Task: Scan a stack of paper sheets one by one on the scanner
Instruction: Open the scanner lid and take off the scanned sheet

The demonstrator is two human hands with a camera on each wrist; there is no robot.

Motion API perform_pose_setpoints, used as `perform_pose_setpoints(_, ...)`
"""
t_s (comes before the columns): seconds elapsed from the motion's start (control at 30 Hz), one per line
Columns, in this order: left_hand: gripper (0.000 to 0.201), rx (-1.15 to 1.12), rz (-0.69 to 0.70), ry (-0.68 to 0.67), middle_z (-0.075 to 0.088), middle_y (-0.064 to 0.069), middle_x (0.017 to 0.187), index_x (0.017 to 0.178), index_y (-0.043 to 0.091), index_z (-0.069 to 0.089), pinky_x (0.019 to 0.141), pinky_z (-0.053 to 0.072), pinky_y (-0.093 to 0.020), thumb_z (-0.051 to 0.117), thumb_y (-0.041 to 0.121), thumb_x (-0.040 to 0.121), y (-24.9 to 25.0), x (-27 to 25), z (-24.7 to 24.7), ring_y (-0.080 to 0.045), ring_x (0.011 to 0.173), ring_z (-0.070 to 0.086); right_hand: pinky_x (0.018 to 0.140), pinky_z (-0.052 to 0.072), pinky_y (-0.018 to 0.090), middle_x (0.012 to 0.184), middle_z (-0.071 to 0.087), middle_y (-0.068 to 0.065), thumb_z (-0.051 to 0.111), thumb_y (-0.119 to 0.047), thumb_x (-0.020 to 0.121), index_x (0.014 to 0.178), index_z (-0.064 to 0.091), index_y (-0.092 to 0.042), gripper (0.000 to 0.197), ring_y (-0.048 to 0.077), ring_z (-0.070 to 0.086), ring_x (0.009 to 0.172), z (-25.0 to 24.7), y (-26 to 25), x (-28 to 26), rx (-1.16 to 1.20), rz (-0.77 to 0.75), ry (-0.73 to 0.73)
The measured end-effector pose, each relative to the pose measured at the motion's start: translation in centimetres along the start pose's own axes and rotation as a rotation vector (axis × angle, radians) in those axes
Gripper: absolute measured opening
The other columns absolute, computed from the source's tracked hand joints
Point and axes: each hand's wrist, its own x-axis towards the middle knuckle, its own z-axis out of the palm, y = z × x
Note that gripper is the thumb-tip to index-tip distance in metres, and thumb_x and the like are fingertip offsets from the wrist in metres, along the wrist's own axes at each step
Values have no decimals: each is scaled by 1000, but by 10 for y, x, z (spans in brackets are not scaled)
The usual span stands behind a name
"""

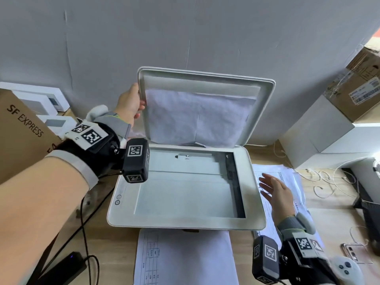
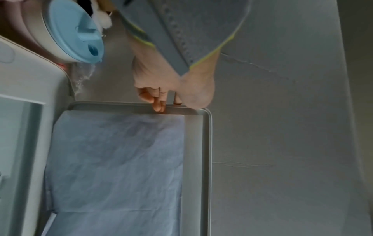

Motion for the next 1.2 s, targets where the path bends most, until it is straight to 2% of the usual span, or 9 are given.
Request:
perform_pose_setpoints(0.13,26,39,14,-33,55,4,80,88,24,57,45,26,-21,37,39,94,-5,12,3,-8,57,45,77,47,29,95,65,9,34,-14,99,109,62,-7,30,19,60,84,6,1,-3,20,13,-46)
perform_pose_setpoints(0.33,18,118,73,-7,50,-4,68,77,16,49,50,30,-24,50,0,84,-35,18,7,-12,58,46,64,53,19,88,65,8,34,-13,100,92,65,-16,32,20,61,80,9,4,-8,10,55,-66)
perform_pose_setpoints(0.43,28,130,39,-40,53,-4,73,105,15,52,49,33,-22,55,0,82,-50,19,9,-11,59,46,66,52,21,88,66,9,35,-13,100,90,66,-14,33,21,61,79,10,5,-10,1,59,-74)
perform_pose_setpoints(0.6,39,136,95,-21,53,-6,95,117,8,56,60,37,-21,60,0,79,-53,20,12,-13,64,44,73,48,28,87,65,10,35,-12,100,92,66,-11,32,21,61,79,9,2,-16,-13,72,-102)
perform_pose_setpoints(0.7,41,123,122,3,56,-7,99,117,9,55,56,35,-22,63,1,78,-51,22,14,-19,77,50,73,47,29,86,65,11,35,-11,100,92,66,-8,31,22,61,78,6,0,-19,-18,74,-96)
perform_pose_setpoints(0.83,30,170,154,-95,53,-2,79,107,14,60,51,32,-18,66,3,80,-53,17,14,-9,57,41,74,48,30,86,66,11,36,-10,99,88,66,-10,32,23,61,79,3,-1,-20,-31,81,-96)
perform_pose_setpoints(0.93,22,203,159,-217,52,4,76,99,17,63,51,34,-11,67,2,82,-57,11,14,-7,62,44,73,48,29,86,66,11,37,-10,99,89,66,-10,31,23,62,79,3,-2,-21,-33,87,-103)
perform_pose_setpoints(1.1,38,164,151,-153,53,-3,107,110,15,56,78,42,-26,73,5,77,-63,14,16,-16,95,52,71,47,28,84,66,11,36,-9,99,88,66,-10,32,22,61,77,6,-4,-21,-34,100,-121)
perform_pose_setpoints(1.2,53,144,129,-112,53,-4,111,123,9,50,86,46,-32,74,6,76,-61,14,21,-16,97,53,69,48,26,84,66,10,36,-10,99,87,66,-11,31,22,61,77,11,-6,-20,-38,118,-142)
